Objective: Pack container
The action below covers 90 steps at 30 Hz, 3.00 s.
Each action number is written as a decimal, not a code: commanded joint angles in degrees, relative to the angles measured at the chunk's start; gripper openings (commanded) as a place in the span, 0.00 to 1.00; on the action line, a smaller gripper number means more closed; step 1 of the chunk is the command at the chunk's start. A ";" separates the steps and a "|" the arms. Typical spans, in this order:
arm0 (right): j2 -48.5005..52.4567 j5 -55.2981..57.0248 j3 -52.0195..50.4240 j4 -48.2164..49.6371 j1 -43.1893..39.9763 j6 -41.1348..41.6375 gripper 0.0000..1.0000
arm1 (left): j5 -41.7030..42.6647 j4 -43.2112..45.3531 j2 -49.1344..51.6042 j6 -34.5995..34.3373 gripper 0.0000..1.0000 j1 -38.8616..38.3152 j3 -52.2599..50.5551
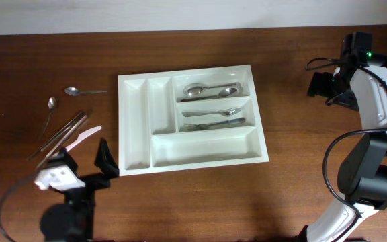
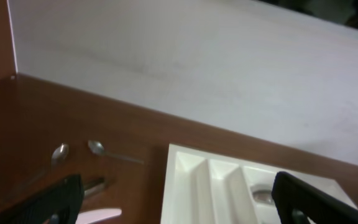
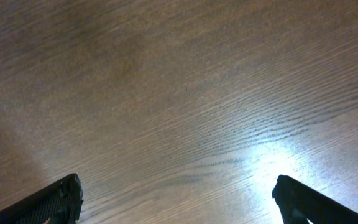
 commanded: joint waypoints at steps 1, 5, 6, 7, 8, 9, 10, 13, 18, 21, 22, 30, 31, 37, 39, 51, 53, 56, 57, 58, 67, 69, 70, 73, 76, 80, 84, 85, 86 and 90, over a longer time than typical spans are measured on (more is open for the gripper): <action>0.26 0.09 1.11 0.04 -0.24 0.66 0.99 | 1.14 -3.17 9.16 -1.09 0.99 0.35 9.01; 0.26 0.09 1.11 0.04 -0.24 0.66 0.99 | 5.88 -10.51 22.14 -1.05 0.99 0.35 20.00; 0.26 0.09 1.11 0.04 -0.24 0.66 0.99 | 8.31 -13.35 25.77 -0.22 0.99 0.35 22.97; 0.26 0.09 1.11 0.02 -0.24 0.66 0.99 | 10.99 -16.02 28.94 1.44 0.99 0.35 25.46; 0.26 0.09 1.11 0.04 -0.24 0.66 0.99 | 14.23 -19.30 32.70 3.54 0.99 0.35 28.30; 0.26 0.09 1.11 0.04 -0.24 0.66 0.99 | 17.16 -22.62 36.48 4.98 0.99 0.35 30.95; 0.26 0.09 1.11 0.04 -0.24 0.66 0.99 | 19.12 -25.38 39.65 5.42 0.99 0.35 32.96; 0.26 0.09 1.11 0.04 -0.24 0.66 0.99 | 23.10 -31.52 48.83 5.40 0.99 0.35 37.38; 0.26 0.09 1.11 0.04 -0.24 0.66 0.99 | 33.40 -31.04 60.15 4.50 0.99 0.35 37.75; 0.26 0.09 1.11 0.02 -0.24 0.66 0.99 | 42.01 -31.06 65.79 4.70 0.99 0.35 37.75; 0.26 0.09 1.11 0.04 -0.24 0.66 0.99 | 43.43 -30.82 67.49 5.97 0.99 0.35 37.75; 0.26 0.09 1.11 0.04 -0.24 0.66 0.99 | 47.87 -27.74 72.50 8.35 0.99 2.95 38.25; 0.26 0.09 1.11 0.04 -0.24 0.66 0.99 | 47.71 -28.26 72.50 8.39 0.99 3.96 38.88; 0.26 0.09 1.11 0.04 -0.24 0.66 0.99 | 33.33 -38.47 72.50 7.98 0.99 12.13 45.81; 0.26 0.09 1.11 0.04 -0.24 0.66 0.99 | 22.25 -43.89 72.50 6.71 0.99 15.21 49.20; 0.26 0.09 1.11 0.04 -0.24 0.66 0.99 | -3.67 -47.32 74.73 28.92 0.99 21.53 52.94; 0.26 0.09 1.11 0.02 -0.24 0.66 0.99 | -3.72 -45.27 76.28 33.64 0.99 21.53 52.94; 0.26 0.09 1.11 0.04 -0.24 0.66 0.99 | -3.67 -41.42 79.28 37.86 0.99 21.53 52.94; 0.26 0.09 1.11 0.02 -0.24 0.66 0.99 | -3.61 -40.17 80.39 38.91 0.99 21.53 52.94; 0.26 0.09 1.11 0.04 -0.24 0.66 0.99 | -3.39 -38.75 81.81 40.61 0.99 21.53 52.94; 0.26 0.09 1.11 0.04 -0.24 0.66 0.99 | 5.20 -29.44 93.33 53.42 0.99 20.72 52.94; 0.26 0.09 1.11 0.04 -0.24 0.66 0.99 | 5.22 -26.88 94.84 53.40 0.99 20.28 52.94; 0.26 0.09 1.11 0.04 -0.24 0.66 0.99 | 5.22 -25.59 95.51 53.42 0.99 20.02 52.94; 0.26 0.09 1.11 0.04 -0.24 0.66 0.99 | 5.86 -22.12 97.37 53.44 0.99 19.32 52.94; 0.26 0.09 1.11 0.04 -0.24 0.66 0.99 | 6.69 -19.69 99.34 54.49 1.00 18.75 52.94; 0.26 0.09 1.11 0.04 -0.24 0.66 0.99 | 6.69 -19.15 101.09 54.47 0.98 18.32 52.94; 0.26 0.09 1.11 0.04 -0.24 0.66 0.99 | 6.69 -19.10 101.74 54.45 0.93 18.32 52.94; 0.26 0.09 1.11 0.04 -0.24 0.66 0.99 | 6.69 -19.10 101.83 54.45 0.93 18.32 52.94; 0.26 0.09 1.11 0.04 -0.24 0.66 0.99 | 6.67 -19.12 101.83 54.45 0.92 18.32 52.94; 0.26 0.09 1.11 0.04 -0.24 0.66 0.99 | 6.71 -19.17 101.83 54.42 0.72 18.32 52.94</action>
